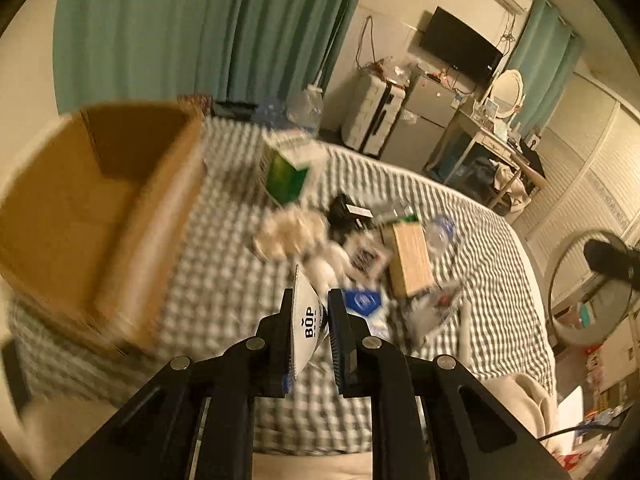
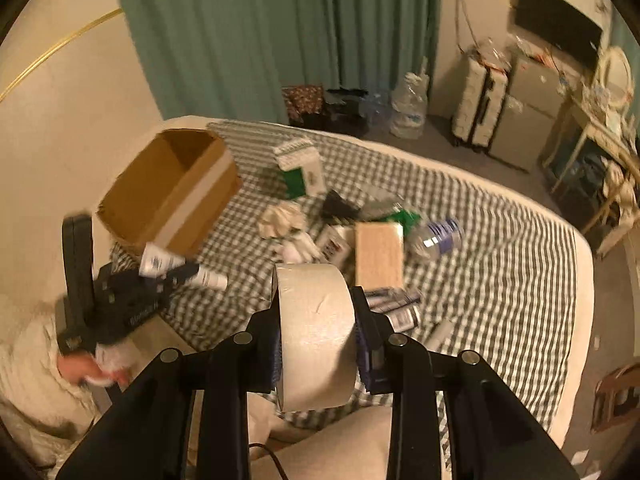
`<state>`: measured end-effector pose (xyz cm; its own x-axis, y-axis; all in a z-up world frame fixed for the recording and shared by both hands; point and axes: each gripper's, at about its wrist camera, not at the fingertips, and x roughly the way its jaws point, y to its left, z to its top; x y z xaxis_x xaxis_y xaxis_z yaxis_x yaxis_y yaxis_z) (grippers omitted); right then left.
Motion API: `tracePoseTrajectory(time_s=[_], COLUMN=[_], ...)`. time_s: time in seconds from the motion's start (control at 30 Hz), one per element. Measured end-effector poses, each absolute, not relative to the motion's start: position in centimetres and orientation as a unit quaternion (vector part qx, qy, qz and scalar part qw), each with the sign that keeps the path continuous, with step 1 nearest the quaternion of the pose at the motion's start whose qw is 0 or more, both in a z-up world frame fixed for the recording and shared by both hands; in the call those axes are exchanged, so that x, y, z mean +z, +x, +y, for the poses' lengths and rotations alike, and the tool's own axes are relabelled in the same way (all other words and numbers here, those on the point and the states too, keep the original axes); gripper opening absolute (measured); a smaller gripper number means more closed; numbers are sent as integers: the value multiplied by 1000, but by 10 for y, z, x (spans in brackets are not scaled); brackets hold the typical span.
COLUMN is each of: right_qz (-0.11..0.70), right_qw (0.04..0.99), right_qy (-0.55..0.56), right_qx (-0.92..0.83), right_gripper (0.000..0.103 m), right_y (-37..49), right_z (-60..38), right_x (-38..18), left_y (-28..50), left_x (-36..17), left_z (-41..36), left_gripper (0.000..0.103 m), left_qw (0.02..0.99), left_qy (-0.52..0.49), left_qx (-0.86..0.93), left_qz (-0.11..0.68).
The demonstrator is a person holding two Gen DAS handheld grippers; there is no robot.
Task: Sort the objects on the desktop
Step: 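Carry the white tape roll in the right gripper into the cardboard box and release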
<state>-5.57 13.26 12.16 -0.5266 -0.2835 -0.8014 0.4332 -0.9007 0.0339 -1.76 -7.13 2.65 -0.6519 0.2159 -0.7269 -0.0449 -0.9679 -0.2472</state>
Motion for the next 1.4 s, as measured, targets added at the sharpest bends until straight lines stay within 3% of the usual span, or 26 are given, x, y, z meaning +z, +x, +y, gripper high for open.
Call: tracePoseTrajectory(time_s=[0.13, 0.27, 0.47, 0.7, 1.03, 1.07, 1.1, 1.13, 1.17, 1.2, 1.23, 1.4], right_qz=[109, 136, 129, 117, 61, 57, 54, 52, 49, 47, 45, 39], right_qw=[230, 251, 293, 321, 298, 293, 284, 276, 264, 256, 251, 227], right_qy=[426, 408, 394, 440, 512, 513, 511, 508, 502, 497, 492, 469], right_qx=[-868, -867, -861, -831, -803, -805, -810, -815, -822, -828, -832, -853], right_gripper=[28, 28, 28, 28, 28, 29, 36, 45, 60, 63, 63, 63], right_y=[-50, -52, -71, -105, -154, -156, -159, -160, -163, -166, -165, -159], right_z=[89, 33, -52, -138, -183, -185, -185, -184, -181, -179, -175, -141], right_x=[146, 164, 174, 129, 50, 48, 48, 50, 50, 51, 56, 75], left_y=[-23, -36, -64, -70, -71, -70, -68, -67, -69, -68, -67, -59], left_x=[84, 132, 162, 109, 40, 40, 42, 43, 48, 49, 52, 63], left_z=[-98, -129, -181, -260, -309, -310, -310, -310, -308, -307, -308, -296], left_gripper=[15, 15, 15, 15, 15, 19, 22, 42, 78, 89, 94, 94], left_qw=[58, 49, 24, -5, 1, 3, 2, -6, -23, -38, -43, -27], left_qy=[-364, -338, -340, -386, -432, -426, -421, -417, -417, -415, -409, -400], left_qx=[929, 940, 940, 922, 902, 905, 907, 909, 909, 909, 912, 916], left_qz=[-34, -19, 13, -14, -29, -25, -19, -10, 1, 6, 5, 2])
